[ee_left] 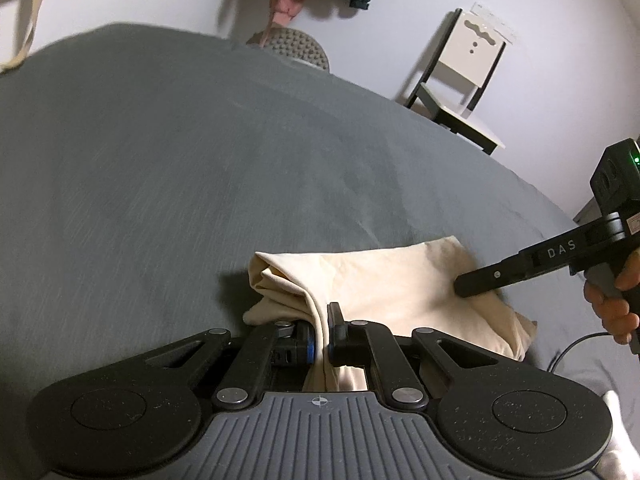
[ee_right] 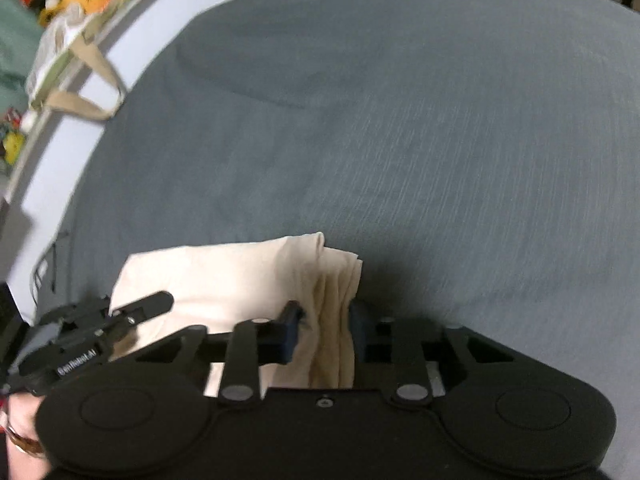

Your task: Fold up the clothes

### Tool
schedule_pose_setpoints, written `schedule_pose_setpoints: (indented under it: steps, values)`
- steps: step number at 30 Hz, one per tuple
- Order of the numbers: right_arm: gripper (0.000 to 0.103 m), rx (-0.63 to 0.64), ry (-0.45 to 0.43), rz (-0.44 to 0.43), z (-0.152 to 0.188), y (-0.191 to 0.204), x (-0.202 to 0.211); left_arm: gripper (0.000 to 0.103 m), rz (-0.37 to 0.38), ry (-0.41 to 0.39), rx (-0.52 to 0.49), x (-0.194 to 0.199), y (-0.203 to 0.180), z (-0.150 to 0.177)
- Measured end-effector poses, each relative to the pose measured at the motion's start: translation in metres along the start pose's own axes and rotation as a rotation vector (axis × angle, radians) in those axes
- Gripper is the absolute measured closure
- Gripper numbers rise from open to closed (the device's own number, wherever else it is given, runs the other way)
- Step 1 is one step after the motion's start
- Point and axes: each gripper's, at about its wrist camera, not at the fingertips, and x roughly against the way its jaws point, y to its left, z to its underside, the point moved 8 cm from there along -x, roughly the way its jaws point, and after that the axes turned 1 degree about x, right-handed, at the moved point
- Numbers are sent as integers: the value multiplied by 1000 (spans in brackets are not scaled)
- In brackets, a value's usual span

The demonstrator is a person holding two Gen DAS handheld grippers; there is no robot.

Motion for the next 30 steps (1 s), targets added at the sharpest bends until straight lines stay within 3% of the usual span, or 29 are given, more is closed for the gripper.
schedule_pose_setpoints:
  steps: [1,2,9,15,20,30]
  values:
    - [96,-18,-10,-30,2,1,0,97,-5,-8,-14,3,0,0]
    - [96,-36,-19,-63,5,2,0,97,-12,-17,-28,6,-1,-1]
    - [96,-25,-168,-63,12,12,13,97,-71,-101,-127,28,-2,-15]
    - [96,38,-251,-80,-6,34,30,97,-155,-147,-179,43,3,-43]
    - [96,27,-271,-94,-34,46,22,97,-227,-169,-252,42,11,-89]
    - [96,-11,-363,-76,-132,71,3,97,-362,-137,-460,-10,22,-197]
